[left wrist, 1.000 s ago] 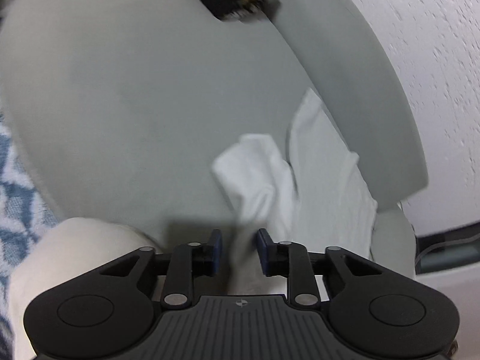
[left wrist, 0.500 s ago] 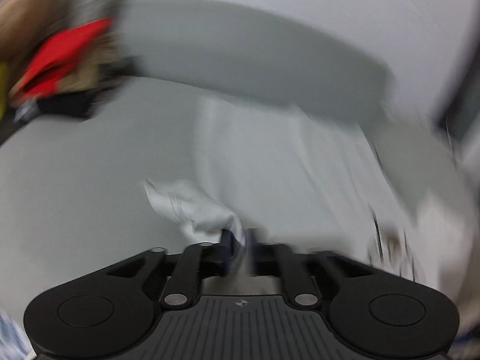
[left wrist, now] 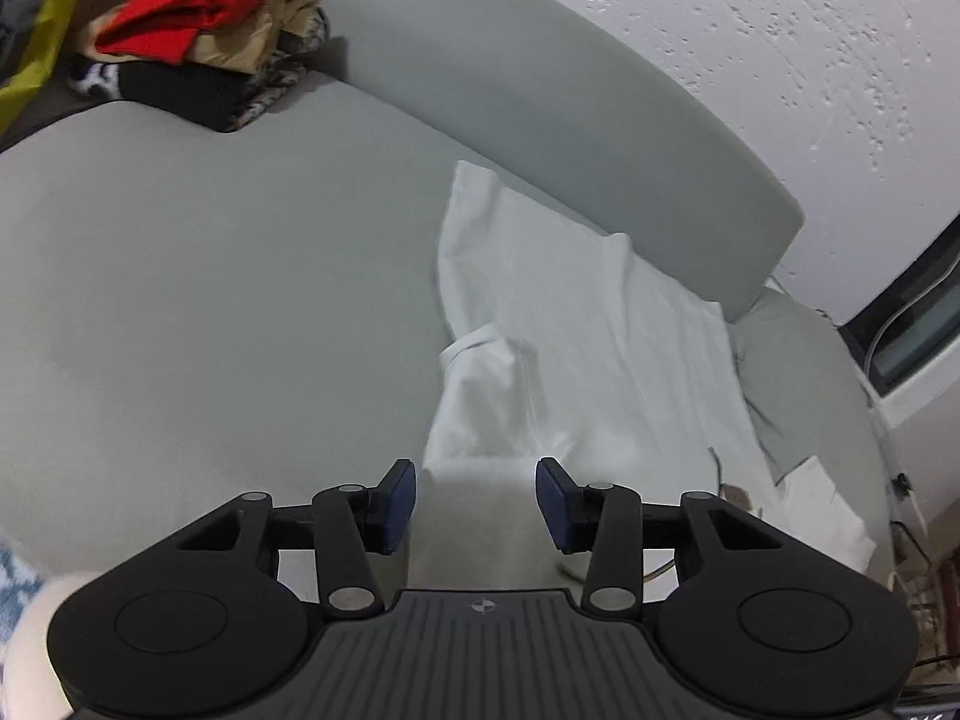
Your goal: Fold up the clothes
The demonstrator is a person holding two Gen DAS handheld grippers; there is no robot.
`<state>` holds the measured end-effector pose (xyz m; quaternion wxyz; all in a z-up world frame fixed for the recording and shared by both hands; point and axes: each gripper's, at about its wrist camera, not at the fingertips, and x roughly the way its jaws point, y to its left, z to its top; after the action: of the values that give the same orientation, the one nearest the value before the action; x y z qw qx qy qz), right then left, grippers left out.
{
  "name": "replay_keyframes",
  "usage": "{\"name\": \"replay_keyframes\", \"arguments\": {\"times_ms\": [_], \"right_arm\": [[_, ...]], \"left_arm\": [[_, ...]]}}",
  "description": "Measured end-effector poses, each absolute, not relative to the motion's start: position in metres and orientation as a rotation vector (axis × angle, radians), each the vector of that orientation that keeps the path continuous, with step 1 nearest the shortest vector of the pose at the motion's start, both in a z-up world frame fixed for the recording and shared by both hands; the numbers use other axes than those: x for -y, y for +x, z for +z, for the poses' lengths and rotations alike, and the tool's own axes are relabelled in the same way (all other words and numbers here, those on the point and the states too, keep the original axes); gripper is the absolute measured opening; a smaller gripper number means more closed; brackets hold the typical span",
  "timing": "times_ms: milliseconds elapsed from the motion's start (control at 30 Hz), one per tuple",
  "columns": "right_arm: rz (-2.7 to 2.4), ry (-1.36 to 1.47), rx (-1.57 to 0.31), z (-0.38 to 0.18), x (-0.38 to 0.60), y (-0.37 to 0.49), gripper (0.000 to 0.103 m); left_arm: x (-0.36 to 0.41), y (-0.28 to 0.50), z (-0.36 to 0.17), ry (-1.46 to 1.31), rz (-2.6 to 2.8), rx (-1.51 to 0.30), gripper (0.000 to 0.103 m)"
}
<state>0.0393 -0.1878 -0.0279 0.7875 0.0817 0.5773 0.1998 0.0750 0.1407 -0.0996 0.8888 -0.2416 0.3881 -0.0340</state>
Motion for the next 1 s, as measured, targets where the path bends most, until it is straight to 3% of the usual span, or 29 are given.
{"name": "replay_keyframes", "arguments": {"times_ms": [133,433,600,700,867,1000], "right_arm": [[0.44,0.162,-1.243,-0.027,0.186,0.038,0.07],[0.422,0.201,-1.257,-0.03,0.196,0.034,0.07],[0.419,0.213,-1.257,-0.03,0.2,0.034,0.07],[0.419,0.221,-1.256,-0.03,0.202,0.033,0.07],[0.417,0.222,-1.259,-0.03,0.201,0.034,0.07],[0.423,0.208,-1.255,-0.029,0.197,0.034,0.07]], "left_arm": [[-0.093,0.091,-0.09,-0.261,-0.171,-0.825,0.056],[-0.005,0.105,-0.117,0.145,-0.325,-0.896,0.055],[-0.009,0.129,-0.138,0.142,-0.281,-0.941,0.038],[-0.02,0.13,-0.133,0.072,-0.266,-0.932,0.003],[-0.064,0.115,-0.103,-0.158,-0.231,-0.835,0.002],[-0.144,0.087,-0.074,-0.479,-0.092,-0.679,0.002]]}}
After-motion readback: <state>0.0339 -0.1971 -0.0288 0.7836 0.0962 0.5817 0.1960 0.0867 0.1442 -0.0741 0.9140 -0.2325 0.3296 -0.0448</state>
